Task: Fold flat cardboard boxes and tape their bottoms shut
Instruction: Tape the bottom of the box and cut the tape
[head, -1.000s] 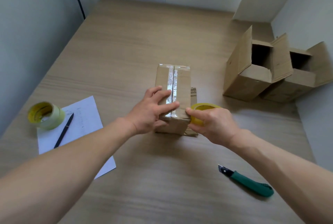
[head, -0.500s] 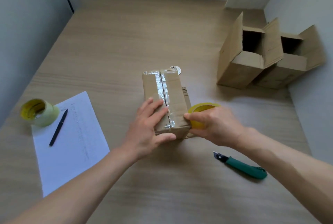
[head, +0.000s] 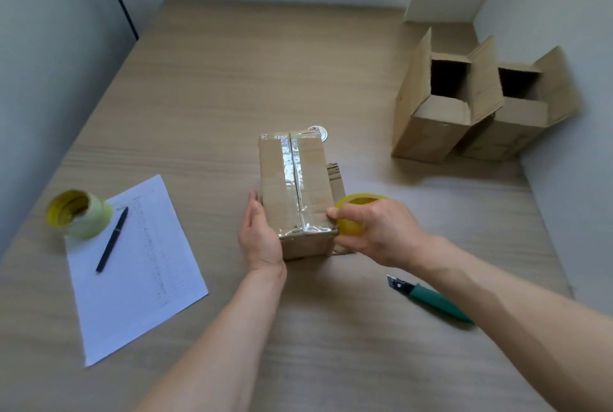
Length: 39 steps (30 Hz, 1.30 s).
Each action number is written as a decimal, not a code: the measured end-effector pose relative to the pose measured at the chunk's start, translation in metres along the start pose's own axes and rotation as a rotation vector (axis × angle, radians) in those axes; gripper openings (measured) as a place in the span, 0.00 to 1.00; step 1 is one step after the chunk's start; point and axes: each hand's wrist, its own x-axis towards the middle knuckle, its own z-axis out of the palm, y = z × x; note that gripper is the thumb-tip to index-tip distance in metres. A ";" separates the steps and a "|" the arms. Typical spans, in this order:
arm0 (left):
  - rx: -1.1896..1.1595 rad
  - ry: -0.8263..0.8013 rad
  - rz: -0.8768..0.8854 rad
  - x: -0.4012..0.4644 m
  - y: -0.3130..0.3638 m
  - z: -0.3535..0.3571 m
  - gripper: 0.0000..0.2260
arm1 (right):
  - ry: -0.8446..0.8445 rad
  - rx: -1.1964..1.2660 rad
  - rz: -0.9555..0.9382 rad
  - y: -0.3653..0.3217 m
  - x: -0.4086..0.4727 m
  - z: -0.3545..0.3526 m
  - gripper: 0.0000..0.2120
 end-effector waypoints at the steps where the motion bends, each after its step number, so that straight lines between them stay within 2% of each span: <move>1: 0.111 0.024 0.070 -0.004 0.003 0.002 0.17 | -0.009 -0.005 -0.004 0.001 0.001 0.000 0.21; 3: 0.623 -0.083 0.426 -0.002 0.010 -0.006 0.24 | -0.045 -0.009 -0.011 0.001 0.003 -0.003 0.22; 5: 1.199 -0.344 1.035 0.014 0.019 -0.021 0.30 | -0.085 -0.021 -0.029 0.001 0.005 -0.005 0.22; 6: 1.340 -0.504 1.242 0.019 0.030 -0.020 0.30 | -0.087 -0.030 -0.037 0.002 0.006 -0.006 0.22; 7: 1.407 -0.661 1.349 0.021 0.040 -0.016 0.30 | -0.086 -0.038 -0.043 0.001 0.006 -0.007 0.22; 8: 1.445 -0.802 1.359 0.021 0.048 -0.009 0.29 | -0.085 -0.051 -0.048 0.000 0.006 -0.009 0.21; 10: 1.522 -0.988 1.242 0.018 0.058 0.011 0.25 | -0.103 -0.078 -0.056 -0.002 0.005 -0.011 0.22; 12: 1.611 -1.078 1.077 0.018 0.062 0.029 0.24 | -0.141 -0.027 -0.023 0.000 0.002 -0.016 0.25; 14: 1.688 -1.139 0.935 0.022 0.063 0.039 0.29 | -0.190 0.106 0.055 0.003 -0.004 -0.020 0.29; 16: 1.761 -1.194 0.864 0.025 0.063 0.048 0.34 | -0.282 0.233 0.158 0.010 -0.012 -0.025 0.31; 18: 1.779 -1.223 0.824 0.023 0.061 0.055 0.37 | -0.412 0.251 0.226 0.018 -0.017 -0.035 0.27; 19: 1.759 -1.231 0.803 0.022 0.059 0.057 0.37 | -0.449 0.164 0.205 0.020 -0.018 -0.040 0.22; 21: 1.713 -1.237 0.761 0.018 0.056 0.060 0.38 | -0.373 -0.172 0.049 0.023 -0.009 -0.050 0.11; 22: 1.702 -1.235 0.741 0.016 0.056 0.062 0.38 | -0.299 -0.306 -0.012 0.022 -0.003 -0.053 0.09; 24: 1.694 -1.202 0.695 0.012 0.057 0.067 0.39 | -0.233 -0.382 -0.055 0.015 0.008 -0.060 0.07; 26: 1.707 -1.132 0.656 0.007 0.056 0.072 0.39 | -0.273 -0.377 -0.047 0.011 0.013 -0.061 0.07; 29: 1.769 -0.989 0.741 0.000 0.049 0.082 0.29 | -0.217 -0.377 -0.071 0.009 0.013 -0.061 0.10; 31: 1.780 -0.887 0.663 -0.003 0.048 0.090 0.21 | -0.160 -0.382 -0.069 0.008 0.012 -0.060 0.12; 33: 1.765 -0.810 0.523 -0.004 0.050 0.097 0.18 | -0.088 -0.366 -0.092 0.007 0.009 -0.055 0.12; 36: 1.749 -0.756 0.449 -0.004 0.049 0.100 0.16 | 0.126 -0.212 -0.087 0.013 -0.015 -0.042 0.16; 38: 1.735 -0.738 0.432 -0.005 0.048 0.100 0.15 | 0.352 -0.010 0.039 0.023 -0.051 -0.028 0.21; 39: 1.723 -0.736 0.418 -0.004 0.047 0.099 0.15 | 0.398 0.039 0.150 0.030 -0.075 -0.017 0.23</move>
